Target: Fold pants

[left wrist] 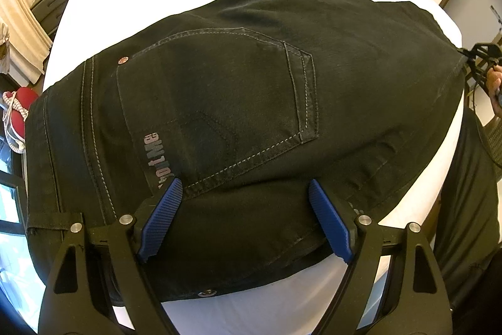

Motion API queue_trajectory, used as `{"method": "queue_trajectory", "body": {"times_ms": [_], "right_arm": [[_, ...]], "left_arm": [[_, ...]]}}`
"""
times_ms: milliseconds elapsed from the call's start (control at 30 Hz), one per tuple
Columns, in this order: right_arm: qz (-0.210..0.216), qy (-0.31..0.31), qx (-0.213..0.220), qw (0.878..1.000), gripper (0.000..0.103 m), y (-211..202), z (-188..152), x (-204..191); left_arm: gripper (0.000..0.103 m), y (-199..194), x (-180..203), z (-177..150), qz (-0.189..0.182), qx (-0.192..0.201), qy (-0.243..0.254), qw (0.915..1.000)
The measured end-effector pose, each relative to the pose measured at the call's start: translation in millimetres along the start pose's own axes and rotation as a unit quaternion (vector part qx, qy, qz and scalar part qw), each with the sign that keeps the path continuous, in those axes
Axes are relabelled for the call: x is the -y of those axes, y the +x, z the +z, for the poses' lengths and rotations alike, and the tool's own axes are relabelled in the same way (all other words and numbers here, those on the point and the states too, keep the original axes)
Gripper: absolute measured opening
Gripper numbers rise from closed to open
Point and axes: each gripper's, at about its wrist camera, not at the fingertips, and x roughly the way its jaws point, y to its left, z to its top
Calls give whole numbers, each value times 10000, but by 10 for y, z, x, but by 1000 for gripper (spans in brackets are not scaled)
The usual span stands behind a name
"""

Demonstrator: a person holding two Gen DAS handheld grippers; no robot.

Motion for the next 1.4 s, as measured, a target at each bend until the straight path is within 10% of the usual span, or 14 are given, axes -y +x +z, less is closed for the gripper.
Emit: {"method": "queue_trajectory", "body": {"times_ms": [700, 767, 900, 933, 1067, 1233, 1400], "right_arm": [[-463, -100, -204, 9987, 4, 28, 53, 151], [-411, -256, -162, 9987, 11, 9, 70, 118], [-940, -510, 698, 9918, 77, -309, 156, 23], [-916, -505, 813, 9912, 77, -382, 166, 15], [-22, -913, -337, 9953, 59, -391, -46, -281], [642, -1857, -2398, 9507, 43, -44, -1281, -746], [695, -1140, -3304, 9344, 43, 397, -2029, -560]], "left_arm": [[83, -29, -61, 63, -269, -241, 365, 9987], [83, -16, -59, 84, -293, -240, 367, 9986], [83, -94, -130, -11, -385, -223, 377, 9983], [83, -108, -155, -34, -411, -224, 383, 9982], [83, -153, -263, -66, -518, -237, 368, 9977], [83, -177, -313, -77, -558, -225, 391, 9974], [84, -209, -317, -144, -534, -212, 420, 9975]]}}
